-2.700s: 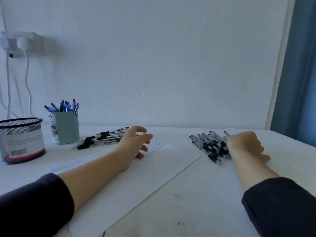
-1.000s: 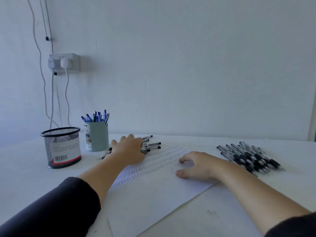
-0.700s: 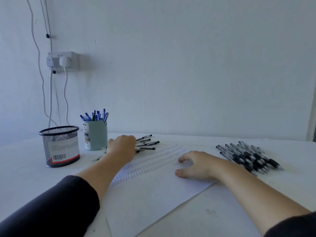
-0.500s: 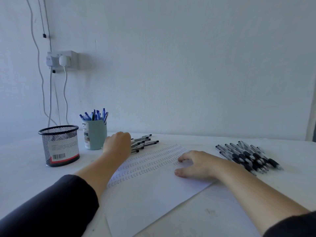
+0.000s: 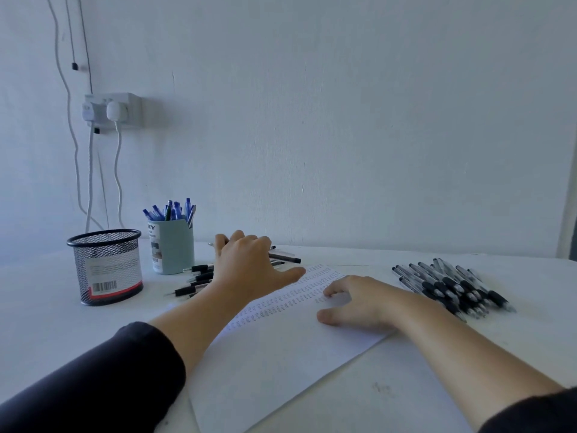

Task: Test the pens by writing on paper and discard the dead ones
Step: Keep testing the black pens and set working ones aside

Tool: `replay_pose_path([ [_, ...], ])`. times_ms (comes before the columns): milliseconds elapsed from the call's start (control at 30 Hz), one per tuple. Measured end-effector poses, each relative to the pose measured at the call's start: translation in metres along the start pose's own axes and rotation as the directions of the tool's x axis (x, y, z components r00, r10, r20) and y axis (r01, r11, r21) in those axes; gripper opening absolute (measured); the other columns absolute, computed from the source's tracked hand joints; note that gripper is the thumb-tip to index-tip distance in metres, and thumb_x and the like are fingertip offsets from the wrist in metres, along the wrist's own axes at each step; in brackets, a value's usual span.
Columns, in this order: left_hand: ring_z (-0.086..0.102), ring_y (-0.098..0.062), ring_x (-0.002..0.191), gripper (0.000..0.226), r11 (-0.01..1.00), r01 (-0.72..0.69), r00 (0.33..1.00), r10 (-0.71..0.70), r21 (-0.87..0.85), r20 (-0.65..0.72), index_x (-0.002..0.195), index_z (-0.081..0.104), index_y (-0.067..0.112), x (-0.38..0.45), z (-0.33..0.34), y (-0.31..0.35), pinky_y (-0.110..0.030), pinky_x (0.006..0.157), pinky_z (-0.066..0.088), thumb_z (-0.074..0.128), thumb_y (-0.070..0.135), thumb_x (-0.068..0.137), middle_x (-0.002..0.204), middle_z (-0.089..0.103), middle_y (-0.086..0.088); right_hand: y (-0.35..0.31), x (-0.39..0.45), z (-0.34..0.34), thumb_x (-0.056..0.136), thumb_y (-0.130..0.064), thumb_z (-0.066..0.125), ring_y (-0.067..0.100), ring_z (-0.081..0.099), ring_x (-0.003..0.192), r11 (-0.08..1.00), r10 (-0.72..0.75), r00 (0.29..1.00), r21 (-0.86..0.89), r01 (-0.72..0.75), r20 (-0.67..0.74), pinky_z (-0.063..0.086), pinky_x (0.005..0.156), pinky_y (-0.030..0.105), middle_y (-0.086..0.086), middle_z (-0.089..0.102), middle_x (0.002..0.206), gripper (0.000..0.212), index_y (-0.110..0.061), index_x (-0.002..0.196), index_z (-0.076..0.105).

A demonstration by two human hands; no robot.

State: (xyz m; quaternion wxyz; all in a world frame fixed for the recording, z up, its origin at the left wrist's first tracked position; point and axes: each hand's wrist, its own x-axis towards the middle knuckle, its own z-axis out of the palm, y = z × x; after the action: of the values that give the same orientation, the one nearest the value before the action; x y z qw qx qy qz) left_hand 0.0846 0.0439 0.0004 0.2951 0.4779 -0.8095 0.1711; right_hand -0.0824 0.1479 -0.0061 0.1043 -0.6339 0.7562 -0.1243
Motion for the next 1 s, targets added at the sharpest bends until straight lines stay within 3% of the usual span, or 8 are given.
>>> replay_pose_path([
  [333,0.044,-0.017,0.075,0.049,0.998,-0.028,0.999,0.026,-0.047,-0.038,0.053,0.034,0.018,-0.004,-0.008,0.001,-0.033,0.078,0.022,0.034,0.066,0.066,0.052,0.04,0.006,0.001,0.001,0.0,0.081,-0.057,0.062,0.017,0.037,0.135,1.0,0.0,1.0,-0.004,0.001,0.017,0.029,0.111,0.035,-0.008,0.039,0.147,0.064,-0.033,0.138,0.045],
  [467,0.043,-0.017,0.08,0.053,0.997,-0.067,0.996,0.065,-0.036,-0.066,0.064,0.043,0.018,-0.003,-0.005,0.002,-0.032,0.079,0.023,0.051,0.069,0.076,0.068,0.045,0.006,0.003,0.0,0.0,0.074,-0.063,0.064,0.019,0.035,0.136,0.999,0.035,0.999,0.026,-0.036,0.037,0.028,0.112,0.036,-0.007,0.035,0.15,0.072,-0.039,0.139,0.041],
  [567,0.053,-0.023,0.082,0.028,0.955,-0.169,0.984,0.15,-0.242,-0.096,0.101,0.061,0.009,-0.002,-0.001,-0.001,-0.033,0.073,0.046,0.063,0.033,0.086,0.1,0.048,-0.003,0.003,-0.006,-0.003,0.073,-0.067,0.063,0.019,0.019,0.144,0.999,0.051,0.997,0.006,-0.052,0.059,0.019,0.117,0.038,-0.004,0.019,0.157,0.087,-0.039,0.147,0.026],
  [667,0.063,-0.032,0.08,0.034,0.872,-0.253,0.962,0.182,-0.419,-0.202,0.118,0.063,0.004,-0.003,-0.003,0.004,-0.043,0.067,0.054,0.052,-0.004,0.086,0.115,0.051,-0.013,0.005,-0.01,-0.006,0.073,-0.071,0.059,0.015,-0.004,0.147,0.996,0.072,0.991,-0.058,-0.066,0.111,0.004,0.119,0.042,-0.006,0.004,0.16,0.1,-0.034,0.152,0.01],
  [733,0.062,-0.031,0.081,0.025,0.824,-0.242,0.958,0.121,-0.512,-0.258,0.107,0.068,0.011,-0.005,-0.01,0.013,-0.043,0.069,0.053,0.047,0.014,0.093,0.118,0.052,-0.01,0.009,-0.007,-0.005,0.067,-0.08,0.057,0.014,-0.012,0.147,0.992,0.09,0.983,-0.103,-0.074,0.157,-0.002,0.118,0.046,-0.009,0.0,0.161,0.111,-0.031,0.152,0.005],
  [800,0.06,-0.029,0.078,0.042,0.786,-0.179,0.976,0.068,-0.591,-0.205,0.074,0.062,0.021,-0.006,-0.016,0.023,-0.041,0.066,0.051,0.034,0.049,0.09,0.093,0.058,-0.006,0.012,-0.003,-0.003,0.055,-0.088,0.054,0.014,-0.01,0.147,0.989,0.101,0.979,-0.126,-0.079,0.179,-0.003,0.118,0.049,-0.009,0.001,0.161,0.123,-0.031,0.153,0.005],
  [900,0.057,-0.026,0.055,0.068,0.531,0.162,0.986,-0.112,-0.832,0.121,0.076,0.062,0.005,-0.008,-0.025,0.038,-0.035,0.054,0.046,0.03,0.063,0.091,0.064,0.06,-0.01,0.014,-0.001,-0.004,0.035,-0.094,0.048,0.016,-0.001,0.148,0.988,0.11,0.977,-0.126,-0.088,0.182,0.005,0.118,0.047,-0.007,0.005,0.161,0.139,-0.033,0.152,0.007],
  [1000,0.059,-0.02,0.049,0.054,0.195,0.447,0.893,-0.15,-0.873,0.424,0.079,0.063,0.001,-0.01,-0.025,0.048,-0.024,0.046,0.045,0.041,0.047,0.098,0.064,0.066,-0.013,0.014,-0.001,-0.005,0.039,-0.094,0.05,0.019,0.003,0.147,0.988,0.126,0.974,-0.115,-0.106,0.187,0.01,0.118,0.046,-0.005,0.006,0.161,0.135,-0.033,0.152,0.007],
])
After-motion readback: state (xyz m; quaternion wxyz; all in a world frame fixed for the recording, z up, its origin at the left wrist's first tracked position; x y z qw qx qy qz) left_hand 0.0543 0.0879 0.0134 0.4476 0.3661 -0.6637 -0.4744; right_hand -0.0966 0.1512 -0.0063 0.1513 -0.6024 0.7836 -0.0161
